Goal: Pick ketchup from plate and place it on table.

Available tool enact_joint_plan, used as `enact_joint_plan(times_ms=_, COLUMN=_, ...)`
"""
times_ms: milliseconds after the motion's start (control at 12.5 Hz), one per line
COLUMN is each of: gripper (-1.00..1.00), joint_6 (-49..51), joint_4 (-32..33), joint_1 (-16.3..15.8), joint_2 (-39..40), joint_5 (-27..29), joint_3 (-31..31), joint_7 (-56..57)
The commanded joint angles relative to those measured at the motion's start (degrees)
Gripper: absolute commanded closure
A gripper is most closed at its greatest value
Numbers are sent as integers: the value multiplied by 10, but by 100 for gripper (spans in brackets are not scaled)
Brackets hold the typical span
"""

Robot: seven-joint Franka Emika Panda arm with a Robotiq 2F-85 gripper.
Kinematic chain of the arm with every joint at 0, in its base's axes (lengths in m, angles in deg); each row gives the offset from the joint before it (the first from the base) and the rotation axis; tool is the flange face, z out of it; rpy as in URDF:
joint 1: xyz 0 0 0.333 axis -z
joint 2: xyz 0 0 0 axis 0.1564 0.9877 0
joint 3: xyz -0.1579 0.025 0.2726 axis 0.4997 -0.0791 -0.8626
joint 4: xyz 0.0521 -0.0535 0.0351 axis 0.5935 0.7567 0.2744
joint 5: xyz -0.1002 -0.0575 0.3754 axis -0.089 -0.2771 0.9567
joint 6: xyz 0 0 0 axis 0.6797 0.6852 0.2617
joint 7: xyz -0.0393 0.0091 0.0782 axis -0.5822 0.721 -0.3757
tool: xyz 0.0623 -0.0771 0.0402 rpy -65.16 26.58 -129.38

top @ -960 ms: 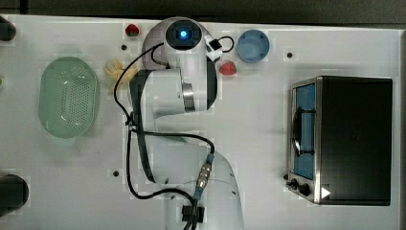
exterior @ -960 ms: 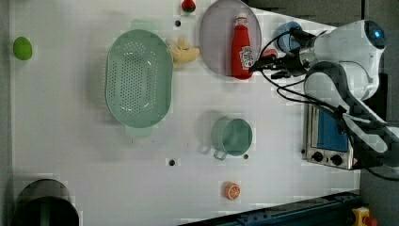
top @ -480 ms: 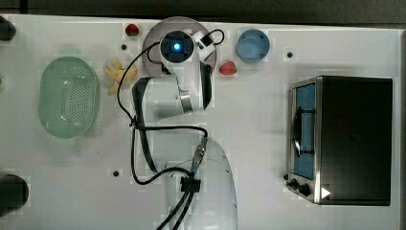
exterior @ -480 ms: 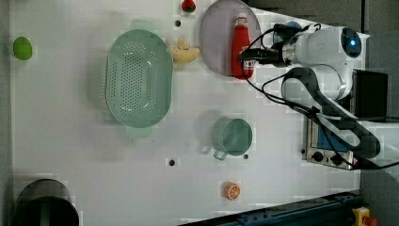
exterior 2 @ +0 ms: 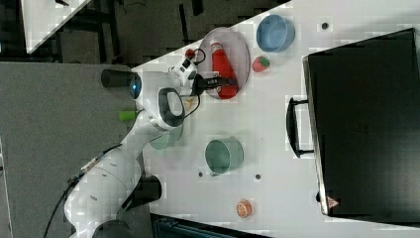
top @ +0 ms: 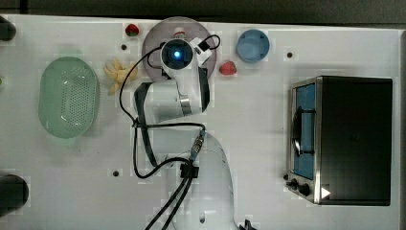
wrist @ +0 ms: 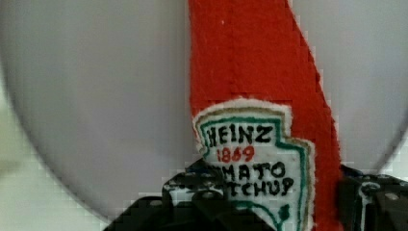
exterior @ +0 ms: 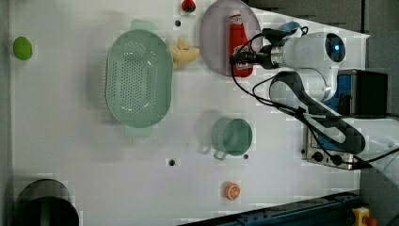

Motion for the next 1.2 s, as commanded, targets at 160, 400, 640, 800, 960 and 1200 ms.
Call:
enact_joint_plan(times_ms=160, gripper=-21, joint_6=-9, joint_4=-13, joint_1=3, joint_2=-16, joint_5=4, joint_3=-3, joint_7=17)
enact_joint_plan(times_ms=400, gripper=-21, joint_6=-3, joint_4=-12, joint_1=5, joint_2=-66, joint_5=6, joint_3=-3, joint_7=-9)
enact_joint_plan(times_ms=640, gripper=-21, joint_6=75, joint_4=-5, joint_1=13, joint_2=-149, joint_5=6, joint_3=-2, joint_7=-16)
enact_joint_plan(times_ms=800, gripper=-21, joint_6=154, joint_4=-3, joint_1=23, joint_2=-209, joint_5=7, joint_3=1, joint_7=-16)
enact_joint_plan(times_ms=960, gripper=-21, joint_6=232, joint_4=6, joint_1=35, joint_2=-261, joint_5=19, joint_3=8, joint_7=-19)
enact_joint_plan(times_ms=1200, gripper=-21, joint_6=322, joint_4=43, joint_1=55, joint_2=-332, joint_5=80, joint_3=22, joint_7=-19)
